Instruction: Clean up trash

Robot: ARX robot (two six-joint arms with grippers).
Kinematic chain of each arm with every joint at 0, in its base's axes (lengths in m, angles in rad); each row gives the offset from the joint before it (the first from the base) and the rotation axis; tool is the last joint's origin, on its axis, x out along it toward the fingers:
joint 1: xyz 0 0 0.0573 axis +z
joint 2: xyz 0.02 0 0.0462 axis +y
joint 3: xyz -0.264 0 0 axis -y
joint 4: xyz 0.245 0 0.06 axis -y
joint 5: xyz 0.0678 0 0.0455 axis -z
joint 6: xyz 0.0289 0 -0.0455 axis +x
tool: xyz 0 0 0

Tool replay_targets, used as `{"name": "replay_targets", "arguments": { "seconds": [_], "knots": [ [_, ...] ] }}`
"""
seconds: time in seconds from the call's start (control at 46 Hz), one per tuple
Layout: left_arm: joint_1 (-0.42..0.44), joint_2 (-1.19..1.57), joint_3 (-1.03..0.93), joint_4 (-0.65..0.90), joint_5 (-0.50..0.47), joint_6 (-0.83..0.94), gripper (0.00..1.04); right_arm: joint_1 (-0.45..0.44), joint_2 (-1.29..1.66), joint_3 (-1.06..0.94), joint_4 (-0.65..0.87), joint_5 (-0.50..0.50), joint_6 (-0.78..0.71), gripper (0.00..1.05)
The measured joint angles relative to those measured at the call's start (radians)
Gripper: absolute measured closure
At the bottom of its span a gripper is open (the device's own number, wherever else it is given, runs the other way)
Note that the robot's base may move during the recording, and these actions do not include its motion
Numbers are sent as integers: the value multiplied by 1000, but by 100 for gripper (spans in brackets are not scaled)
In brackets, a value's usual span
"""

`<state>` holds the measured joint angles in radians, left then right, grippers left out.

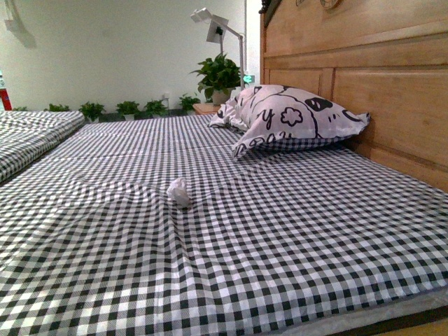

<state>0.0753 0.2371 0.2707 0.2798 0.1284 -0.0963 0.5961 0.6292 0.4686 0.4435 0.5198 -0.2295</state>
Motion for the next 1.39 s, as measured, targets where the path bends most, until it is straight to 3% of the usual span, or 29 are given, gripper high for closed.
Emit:
{"name": "replay_targets", "arguments": {
  "seconds": [0.087, 0.109, 0.174, 0.283, 0.326, 0.457, 0.652, 0.848, 1.391],
  "knots": [
    [-9, 11, 13, -46, -9, 9, 77, 0, -2, 0, 0, 11, 0, 86],
    [-18, 31, 60, -172, -54, 29, 77, -3, -2, 0, 0, 13, 0, 86],
    [13, 79, 150, -388, -58, 55, 77, -3, -4, 0, 0, 16, 1, 86],
    [158, 153, 218, -677, 81, 168, 77, -3, -4, 0, 0, 11, 0, 86],
    [200, 224, 216, -644, 143, 260, 77, -3, -4, 0, 0, 11, 0, 86],
    [227, 453, 233, -476, 201, 488, 78, -4, -4, 0, 0, 13, 0, 86],
    [175, 742, 318, -390, 189, 661, 78, -4, -4, 0, 0, 12, 0, 86],
    [111, 965, 451, -381, 215, 686, 78, -4, -4, 0, 0, 12, 0, 86],
    [80, 1246, 617, -370, 224, 684, 78, -4, -4, 0, 0, 12, 0, 86]
  ]
}}
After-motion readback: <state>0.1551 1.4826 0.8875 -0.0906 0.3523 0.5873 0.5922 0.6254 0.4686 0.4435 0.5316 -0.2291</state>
